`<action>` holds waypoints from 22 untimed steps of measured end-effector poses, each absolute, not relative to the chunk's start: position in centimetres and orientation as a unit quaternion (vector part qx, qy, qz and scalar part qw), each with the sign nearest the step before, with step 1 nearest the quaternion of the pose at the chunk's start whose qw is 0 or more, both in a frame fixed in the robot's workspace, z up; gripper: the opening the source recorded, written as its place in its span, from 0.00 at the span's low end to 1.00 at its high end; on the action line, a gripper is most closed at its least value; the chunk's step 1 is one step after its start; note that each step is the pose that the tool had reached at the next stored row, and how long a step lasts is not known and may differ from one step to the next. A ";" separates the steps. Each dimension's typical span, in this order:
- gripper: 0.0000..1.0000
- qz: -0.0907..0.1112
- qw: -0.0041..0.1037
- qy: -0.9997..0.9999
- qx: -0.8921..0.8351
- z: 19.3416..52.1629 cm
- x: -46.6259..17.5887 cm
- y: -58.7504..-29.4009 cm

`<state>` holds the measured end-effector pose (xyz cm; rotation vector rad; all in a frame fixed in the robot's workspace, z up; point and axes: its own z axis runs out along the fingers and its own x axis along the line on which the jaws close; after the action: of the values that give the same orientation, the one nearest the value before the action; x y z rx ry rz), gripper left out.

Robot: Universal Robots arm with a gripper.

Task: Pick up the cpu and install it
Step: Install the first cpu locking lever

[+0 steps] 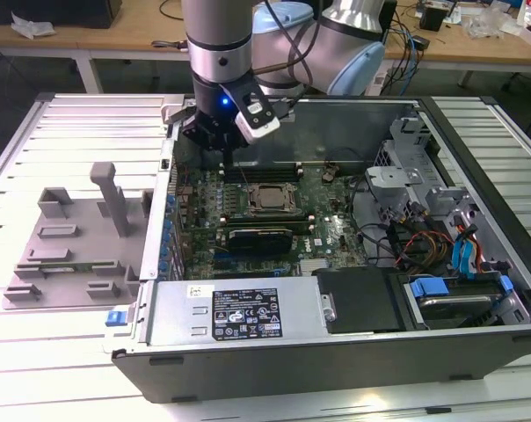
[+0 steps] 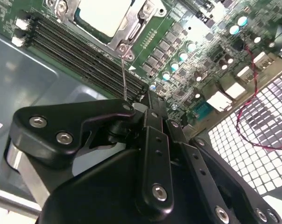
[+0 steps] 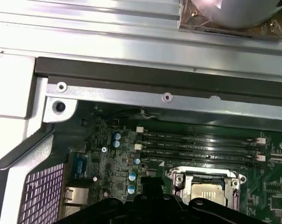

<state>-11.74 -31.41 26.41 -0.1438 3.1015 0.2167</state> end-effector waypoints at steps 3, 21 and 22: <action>0.11 0.093 0.016 0.994 -0.047 26.3 -11.7 -31.5; 0.11 0.097 0.016 0.994 -0.047 25.8 -5.4 -32.2; 0.11 0.097 0.016 0.994 -0.047 25.8 -5.4 -32.2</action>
<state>-5.42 -32.20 25.81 -0.1457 3.0916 0.3030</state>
